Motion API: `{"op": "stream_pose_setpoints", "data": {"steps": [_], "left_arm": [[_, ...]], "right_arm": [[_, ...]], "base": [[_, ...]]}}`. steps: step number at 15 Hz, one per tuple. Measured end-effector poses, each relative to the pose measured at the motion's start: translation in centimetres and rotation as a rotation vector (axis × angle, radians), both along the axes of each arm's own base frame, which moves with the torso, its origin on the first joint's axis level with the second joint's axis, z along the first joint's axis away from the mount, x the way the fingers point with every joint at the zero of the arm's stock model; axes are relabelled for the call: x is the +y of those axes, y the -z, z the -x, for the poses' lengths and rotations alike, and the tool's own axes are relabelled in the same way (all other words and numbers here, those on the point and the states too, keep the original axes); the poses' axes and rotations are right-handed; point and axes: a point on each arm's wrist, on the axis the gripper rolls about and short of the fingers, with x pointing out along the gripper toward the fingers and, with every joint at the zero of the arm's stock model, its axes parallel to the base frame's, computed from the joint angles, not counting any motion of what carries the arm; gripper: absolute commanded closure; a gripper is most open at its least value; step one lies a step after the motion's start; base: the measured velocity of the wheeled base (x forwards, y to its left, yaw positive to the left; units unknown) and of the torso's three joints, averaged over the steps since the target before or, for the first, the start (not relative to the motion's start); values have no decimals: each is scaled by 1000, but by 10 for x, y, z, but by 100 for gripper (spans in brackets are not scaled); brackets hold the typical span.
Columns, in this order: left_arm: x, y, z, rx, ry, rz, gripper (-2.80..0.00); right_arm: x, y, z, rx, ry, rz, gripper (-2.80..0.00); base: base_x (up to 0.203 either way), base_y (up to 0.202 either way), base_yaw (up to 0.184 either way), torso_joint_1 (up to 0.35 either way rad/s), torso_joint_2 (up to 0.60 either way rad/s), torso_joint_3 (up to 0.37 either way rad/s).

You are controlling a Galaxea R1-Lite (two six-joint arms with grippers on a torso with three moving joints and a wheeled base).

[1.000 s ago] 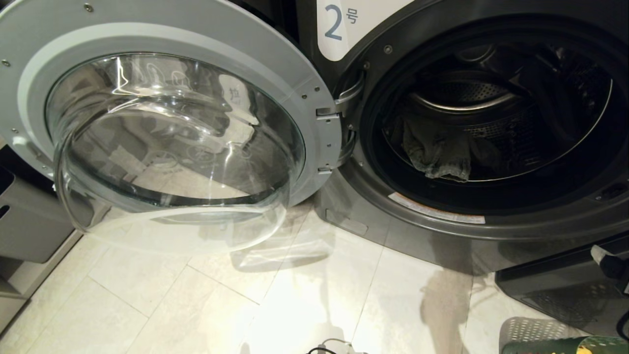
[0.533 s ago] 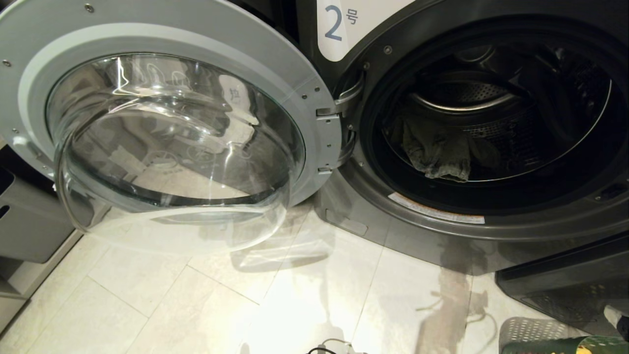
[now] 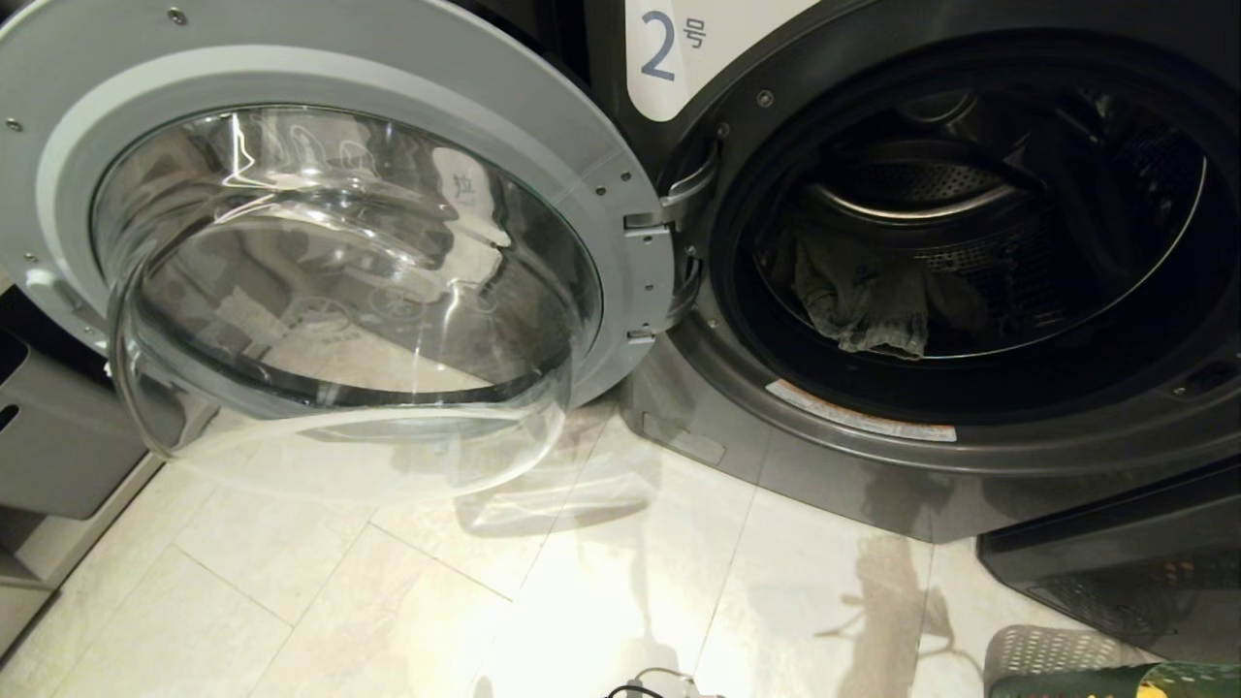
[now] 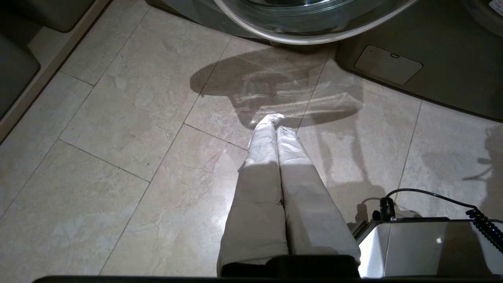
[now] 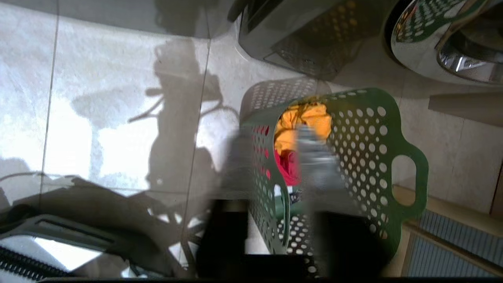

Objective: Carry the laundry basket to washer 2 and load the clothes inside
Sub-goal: Place the clothes into the washing machine

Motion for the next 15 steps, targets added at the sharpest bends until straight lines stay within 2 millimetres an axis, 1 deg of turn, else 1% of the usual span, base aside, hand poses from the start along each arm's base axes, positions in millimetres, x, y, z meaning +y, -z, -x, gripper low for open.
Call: {"op": "stream_pose_setpoints", "data": {"steps": [2, 4, 9, 15], "left_arm": [[0, 0, 0, 0, 0, 0, 0], [0, 0, 0, 0, 0, 0, 0], [0, 0, 0, 0, 0, 0, 0], [0, 0, 0, 0, -1, 2, 0]], "right_arm": [[2, -3, 5, 40, 4, -19, 0], [2, -1, 9, 84, 19, -36, 0], [1, 1, 5, 109, 31, -67, 0], [0, 4, 1, 161, -12, -39, 0]], "base": [[0, 0, 0, 0, 0, 0], [0, 0, 0, 0, 0, 0], [0, 0, 0, 0, 0, 0], [0, 0, 0, 0, 0, 0]]}}
